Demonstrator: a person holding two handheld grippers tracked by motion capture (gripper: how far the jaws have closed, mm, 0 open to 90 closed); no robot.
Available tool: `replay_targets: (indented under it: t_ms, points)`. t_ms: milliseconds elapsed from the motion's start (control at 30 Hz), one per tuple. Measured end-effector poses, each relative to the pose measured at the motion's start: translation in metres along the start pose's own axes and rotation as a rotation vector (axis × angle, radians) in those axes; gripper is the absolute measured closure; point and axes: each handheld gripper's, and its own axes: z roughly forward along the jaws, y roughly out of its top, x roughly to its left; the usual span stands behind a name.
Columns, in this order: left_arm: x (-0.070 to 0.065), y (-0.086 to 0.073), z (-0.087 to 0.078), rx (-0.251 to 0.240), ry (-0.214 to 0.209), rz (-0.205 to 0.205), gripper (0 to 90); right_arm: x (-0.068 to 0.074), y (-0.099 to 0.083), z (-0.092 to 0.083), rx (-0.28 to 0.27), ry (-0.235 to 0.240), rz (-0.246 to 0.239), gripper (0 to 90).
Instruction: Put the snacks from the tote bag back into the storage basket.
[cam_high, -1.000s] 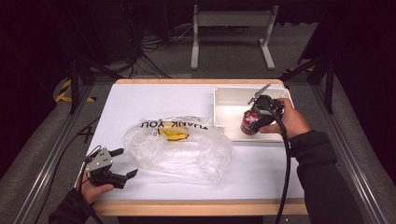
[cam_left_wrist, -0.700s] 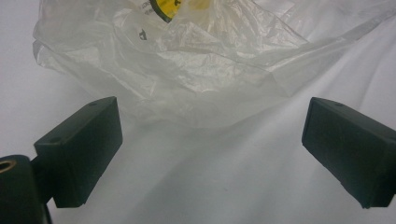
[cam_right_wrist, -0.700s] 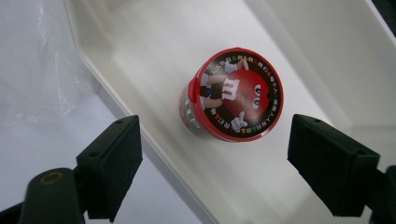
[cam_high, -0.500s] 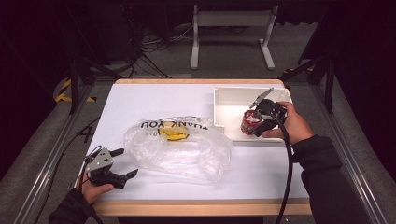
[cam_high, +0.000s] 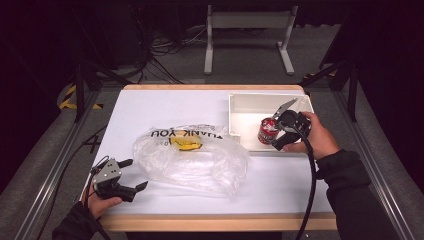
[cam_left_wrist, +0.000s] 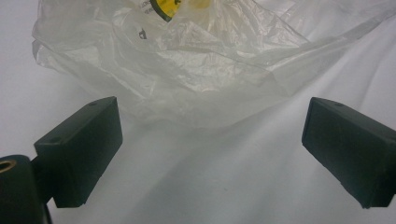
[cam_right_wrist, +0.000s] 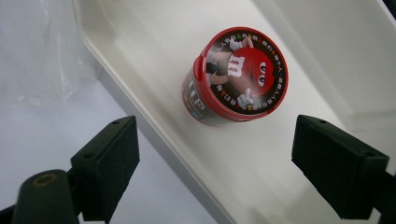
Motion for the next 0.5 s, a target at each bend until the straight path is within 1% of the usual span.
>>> replay_targets:
  t_ms: [233, 500]
  points:
    - [0.0, 0.0, 0.0, 0.0, 0.0, -0.001, 5.9, 0.001, -0.009, 0.0, -0.008, -0.003, 0.019, 13.7]
    - [0.0, 0.0, 0.0, 0.002, -0.001, 0.002, 5.9, 0.004, -0.022, 0.003, -0.001, -0.012, 0.018, 12.6]
